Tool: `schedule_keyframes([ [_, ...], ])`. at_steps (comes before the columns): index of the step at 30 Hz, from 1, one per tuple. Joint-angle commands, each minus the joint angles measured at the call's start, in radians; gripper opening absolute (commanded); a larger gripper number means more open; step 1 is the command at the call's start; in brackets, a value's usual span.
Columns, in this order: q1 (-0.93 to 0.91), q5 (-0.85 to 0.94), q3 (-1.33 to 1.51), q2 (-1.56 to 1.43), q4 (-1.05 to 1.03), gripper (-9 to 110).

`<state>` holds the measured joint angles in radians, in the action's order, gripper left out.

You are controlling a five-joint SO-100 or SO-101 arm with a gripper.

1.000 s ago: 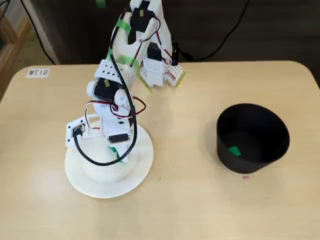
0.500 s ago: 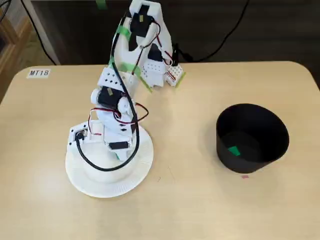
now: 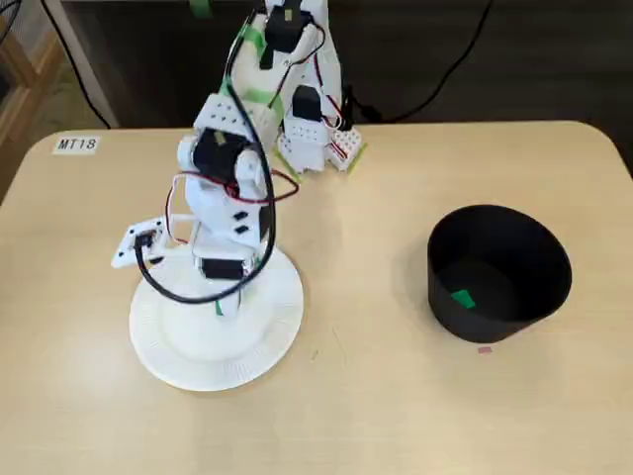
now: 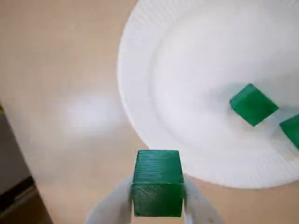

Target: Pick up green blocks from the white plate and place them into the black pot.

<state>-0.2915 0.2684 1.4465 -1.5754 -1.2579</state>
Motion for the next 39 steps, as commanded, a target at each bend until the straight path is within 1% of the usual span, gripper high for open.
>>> schedule_keyframes([
  [1,0.074,-0.092,-0.031,-0.178,-0.026,-2],
  [4,0.196,-0.202,0.064,-0.328,0.005,-2],
  [9,0.456,-0.483,0.393,-0.657,0.164,-2],
  [11,0.577,-0.522,0.436,-0.692,0.190,-2],
  [13,0.698,-0.523,0.454,-0.684,0.241,-2],
  [15,0.802,-0.512,0.515,-0.683,0.385,-2],
  [17,0.871,-0.495,0.558,-0.670,0.489,-2],
  [19,0.916,-0.459,0.574,-0.652,0.543,-2],
  [25,0.996,-0.410,0.584,-0.548,0.653,-2],
  [29,1.002,-0.376,0.588,-0.495,0.661,-2],
  [33,0.994,-0.380,0.609,-0.485,0.661,-2],
  [34,0.991,-0.379,0.612,-0.483,0.653,3],
  [37,0.988,-0.322,0.617,-0.491,0.614,29],
  [39,0.976,-0.307,0.601,-0.492,0.557,35],
])
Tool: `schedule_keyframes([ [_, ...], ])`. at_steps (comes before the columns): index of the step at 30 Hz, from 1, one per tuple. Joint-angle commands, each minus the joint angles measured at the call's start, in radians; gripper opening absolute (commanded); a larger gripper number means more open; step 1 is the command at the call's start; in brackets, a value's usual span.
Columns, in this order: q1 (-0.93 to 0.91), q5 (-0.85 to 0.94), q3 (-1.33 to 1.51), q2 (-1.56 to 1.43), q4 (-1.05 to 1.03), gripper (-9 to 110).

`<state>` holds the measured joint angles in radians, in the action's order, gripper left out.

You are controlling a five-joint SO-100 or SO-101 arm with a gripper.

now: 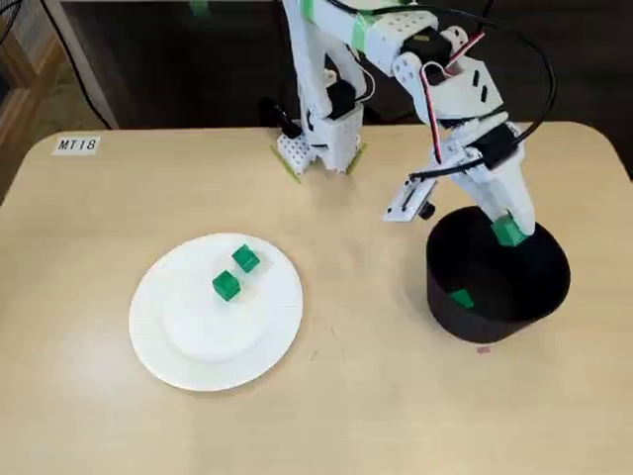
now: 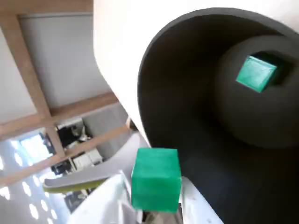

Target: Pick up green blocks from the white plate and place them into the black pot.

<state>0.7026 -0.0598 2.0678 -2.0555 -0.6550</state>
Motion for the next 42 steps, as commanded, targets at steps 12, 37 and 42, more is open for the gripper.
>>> schedule_keyframes([
  [12,-0.146,-0.005,-0.031,-0.086,-0.137,-2],
  [37,-0.945,-0.285,-0.110,0.003,-0.377,-2],
  [42,-0.992,-0.377,-0.089,0.037,-0.344,-2],
])
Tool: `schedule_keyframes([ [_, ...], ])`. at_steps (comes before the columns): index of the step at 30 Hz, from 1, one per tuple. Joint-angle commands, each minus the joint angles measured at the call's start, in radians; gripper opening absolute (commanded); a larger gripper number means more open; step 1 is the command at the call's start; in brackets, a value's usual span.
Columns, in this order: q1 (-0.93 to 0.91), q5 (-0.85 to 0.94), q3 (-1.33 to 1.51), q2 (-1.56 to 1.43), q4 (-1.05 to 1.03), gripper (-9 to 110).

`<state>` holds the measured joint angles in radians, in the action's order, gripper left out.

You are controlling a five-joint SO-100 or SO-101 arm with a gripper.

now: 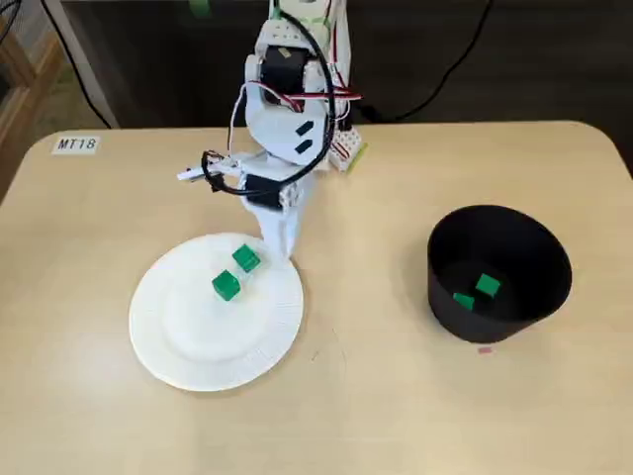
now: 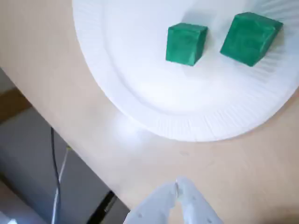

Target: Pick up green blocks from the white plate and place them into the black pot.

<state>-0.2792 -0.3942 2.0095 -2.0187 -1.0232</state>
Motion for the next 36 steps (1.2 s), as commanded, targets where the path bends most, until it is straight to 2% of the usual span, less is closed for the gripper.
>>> schedule_keyframes([
  [1,-0.008,-0.071,-0.017,-0.009,0.044,-2],
  [4,-0.025,-0.141,0.000,-0.015,0.083,-2],
  [11,-0.121,-0.575,0.040,0.041,0.029,-2],
  [18,-0.201,-0.699,-0.095,0.199,-0.075,-2],
  [21,-0.212,-0.577,-0.167,0.267,-0.092,-2],
  [27,-0.232,-0.031,-0.176,0.282,0.011,5],
  [30,-0.238,0.224,-0.178,0.276,-0.005,2],
  [36,-0.245,0.407,-0.184,0.295,-0.143,3],
])
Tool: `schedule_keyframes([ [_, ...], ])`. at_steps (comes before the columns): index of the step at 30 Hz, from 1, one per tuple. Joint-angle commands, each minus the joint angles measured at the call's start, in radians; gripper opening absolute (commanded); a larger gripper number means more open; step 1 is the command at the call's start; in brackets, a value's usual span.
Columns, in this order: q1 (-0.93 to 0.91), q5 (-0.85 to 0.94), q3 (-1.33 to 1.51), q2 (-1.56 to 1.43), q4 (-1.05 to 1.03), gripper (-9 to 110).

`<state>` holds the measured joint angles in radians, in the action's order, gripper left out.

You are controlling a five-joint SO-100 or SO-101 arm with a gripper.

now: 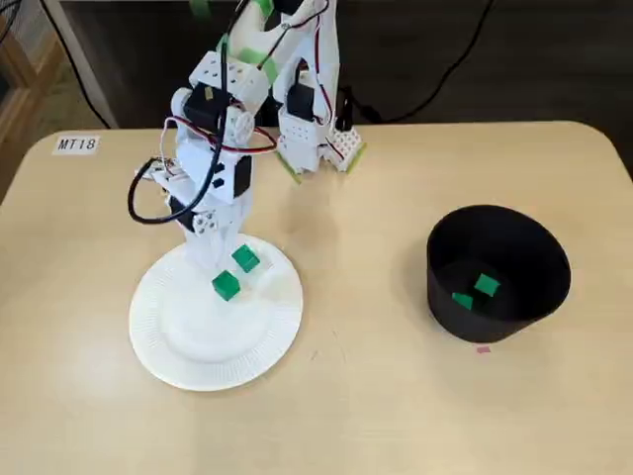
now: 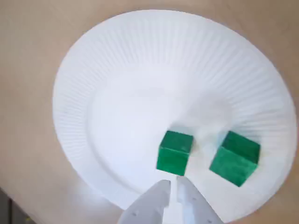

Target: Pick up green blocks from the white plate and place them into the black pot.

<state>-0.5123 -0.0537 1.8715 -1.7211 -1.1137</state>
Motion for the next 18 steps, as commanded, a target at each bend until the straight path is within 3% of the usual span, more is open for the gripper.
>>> schedule_keyframes([
  [1,-0.012,0.084,-0.049,-0.003,-0.078,6],
  [9,-0.003,0.083,-0.055,0.021,-0.163,22],
  [18,0.009,0.067,-0.057,0.081,-0.041,20],
])
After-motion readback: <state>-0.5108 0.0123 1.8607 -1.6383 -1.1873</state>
